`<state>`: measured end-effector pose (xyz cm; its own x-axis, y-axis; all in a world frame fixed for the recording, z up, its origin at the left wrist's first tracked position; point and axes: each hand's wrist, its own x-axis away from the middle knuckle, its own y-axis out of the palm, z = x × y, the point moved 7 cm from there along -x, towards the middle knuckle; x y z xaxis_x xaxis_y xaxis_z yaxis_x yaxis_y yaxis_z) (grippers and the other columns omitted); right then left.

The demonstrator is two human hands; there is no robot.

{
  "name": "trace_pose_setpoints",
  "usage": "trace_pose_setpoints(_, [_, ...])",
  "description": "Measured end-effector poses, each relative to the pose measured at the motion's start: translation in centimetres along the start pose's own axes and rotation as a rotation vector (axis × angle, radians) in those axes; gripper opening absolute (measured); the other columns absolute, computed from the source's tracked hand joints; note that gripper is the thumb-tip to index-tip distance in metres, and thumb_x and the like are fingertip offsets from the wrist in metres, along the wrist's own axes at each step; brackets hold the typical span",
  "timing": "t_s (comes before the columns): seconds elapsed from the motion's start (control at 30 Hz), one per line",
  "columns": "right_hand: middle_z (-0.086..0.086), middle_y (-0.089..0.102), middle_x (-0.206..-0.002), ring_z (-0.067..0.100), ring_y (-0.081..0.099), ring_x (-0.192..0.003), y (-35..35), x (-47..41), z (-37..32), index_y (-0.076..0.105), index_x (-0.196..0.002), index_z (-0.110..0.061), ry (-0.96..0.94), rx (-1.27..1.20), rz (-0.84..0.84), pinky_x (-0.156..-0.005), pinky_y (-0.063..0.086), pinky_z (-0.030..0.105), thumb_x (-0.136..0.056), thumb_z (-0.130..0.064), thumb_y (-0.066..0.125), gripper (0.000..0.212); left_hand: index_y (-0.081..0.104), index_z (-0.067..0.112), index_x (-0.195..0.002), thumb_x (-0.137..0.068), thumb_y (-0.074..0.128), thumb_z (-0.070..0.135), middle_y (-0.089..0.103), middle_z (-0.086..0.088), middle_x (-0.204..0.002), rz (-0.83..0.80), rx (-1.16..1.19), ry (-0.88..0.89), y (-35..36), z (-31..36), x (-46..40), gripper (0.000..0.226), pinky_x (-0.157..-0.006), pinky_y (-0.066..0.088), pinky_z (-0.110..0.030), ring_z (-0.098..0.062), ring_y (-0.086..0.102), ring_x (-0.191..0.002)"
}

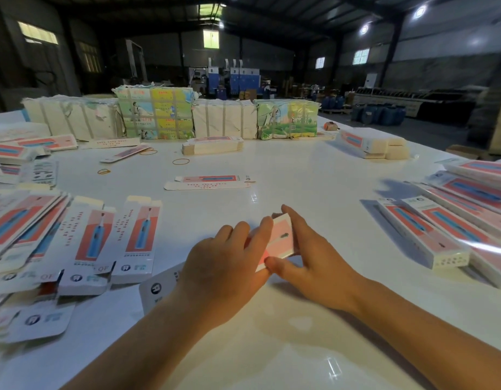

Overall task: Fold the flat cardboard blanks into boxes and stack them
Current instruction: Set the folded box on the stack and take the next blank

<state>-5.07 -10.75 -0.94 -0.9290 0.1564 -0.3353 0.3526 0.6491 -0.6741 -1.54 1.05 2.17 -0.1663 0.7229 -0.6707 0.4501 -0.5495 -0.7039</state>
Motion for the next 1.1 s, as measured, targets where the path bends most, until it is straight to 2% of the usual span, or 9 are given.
trace_pose_setpoints(0.2, [-0.033,0.013,-0.147,-0.012,0.031,-0.128,0.8,-0.4,0.6,-0.015,-0.141,-0.041,0.063,-0.269,-0.094,-0.097,0.030,0.001,-0.090,-0.026,0.063,0.094,0.066,0.007,-0.115,-0.067,0.059,0.055,0.066,-0.009,-0.075,-0.026,-0.033,0.031,0.0,-1.1,-0.2,0.068,-0.038,0.042,-0.020,-0.020,0.059,-0.052])
trace_pose_setpoints(0.3, [-0.017,-0.001,-0.156,-0.001,0.011,-0.142,-0.1,-0.4,-0.9,-0.011,-0.144,-0.030,-0.127,-0.001,-0.039,-0.112,0.020,0.014,-0.084,-0.023,0.066,0.097,0.068,0.008,-0.110,-0.055,0.072,0.058,0.065,-0.007,-0.072,-0.030,-0.038,0.070,0.2,-1.1,-0.1,0.075,-0.035,0.040,-0.021,-0.020,0.059,-0.049])
trace_pose_setpoints(0.47, [0.014,0.038,-0.145,0.030,0.036,-0.131,0.0,0.2,-1.5,0.023,-0.146,-0.006,-0.368,0.415,-0.039,-0.108,0.033,0.037,-0.083,-0.011,0.067,0.077,0.055,0.007,-0.103,-0.040,0.081,0.052,0.067,-0.009,-0.070,0.088,0.078,0.121,0.2,-0.5,0.2,0.082,-0.035,0.050,-0.028,-0.020,0.062,-0.047])
trace_pose_setpoints(0.57, [0.016,0.048,-0.137,0.034,0.045,-0.118,-0.7,0.0,-1.4,0.028,-0.146,-0.006,-0.351,0.522,0.014,-0.095,0.040,0.045,-0.085,-0.019,0.068,0.074,0.048,0.007,-0.113,-0.046,0.087,0.044,0.068,-0.020,-0.093,0.139,0.023,0.119,0.9,-0.8,0.3,0.086,-0.060,0.054,-0.050,-0.037,0.066,-0.073])
trace_pose_setpoints(0.67, [0.013,0.049,-0.136,0.031,0.043,-0.116,-3.8,-0.8,-0.7,0.027,-0.148,-0.014,-0.212,0.583,0.122,-0.093,0.039,0.046,-0.087,-0.027,0.065,0.073,0.048,0.013,-0.123,-0.084,0.048,0.046,0.059,-0.014,-0.117,0.176,0.087,0.117,2.2,-0.8,0.2,0.051,-0.079,0.046,-0.058,-0.040,0.055,-0.100])
trace_pose_setpoints(0.8, [0.014,0.056,-0.123,0.030,0.045,-0.108,-14.6,-1.7,-0.2,0.045,-0.137,-0.020,-0.041,0.522,0.478,-0.086,0.040,0.041,-0.087,-0.026,0.064,0.054,0.047,0.033,-0.101,-0.095,0.017,0.053,0.043,0.014,-0.096,0.060,0.264,0.281,6.3,1.1,0.1,0.037,-0.052,0.053,-0.031,-0.011,0.044,-0.080])
trace_pose_setpoints(0.87, [0.013,0.058,-0.116,0.029,0.047,-0.104,-21.7,-1.1,0.8,0.056,-0.124,-0.018,0.010,0.583,0.675,-0.084,0.040,0.037,-0.085,-0.021,0.064,0.039,0.041,0.042,-0.094,-0.096,0.020,0.047,0.038,0.018,-0.090,-0.025,0.335,0.309,7.8,1.5,0.3,0.022,-0.051,0.045,-0.022,-0.003,0.040,-0.073])
trace_pose_setpoints(0.93, [0.011,0.055,-0.117,0.029,0.047,-0.108,-29.0,0.2,3.2,0.060,-0.119,-0.020,0.146,0.649,0.835,-0.083,0.036,0.029,-0.086,-0.019,0.061,0.032,0.044,0.040,-0.091,-0.094,0.021,0.045,0.040,0.018,-0.090,-0.040,0.359,0.262,8.4,1.1,0.5,0.024,-0.059,0.037,-0.029,-0.003,0.039,-0.072])
trace_pose_setpoints(1.1, [0.017,0.044,-0.129,0.035,0.039,-0.119,-40.9,9.1,12.8,0.060,-0.125,-0.024,0.676,0.734,1.023,-0.089,0.035,0.026,-0.090,-0.009,0.047,0.040,0.046,0.033,-0.080,-0.067,0.040,0.030,0.038,0.010,-0.077,0.021,0.287,0.258,7.7,1.6,0.2,0.014,-0.058,0.028,-0.033,-0.015,0.030,-0.064])
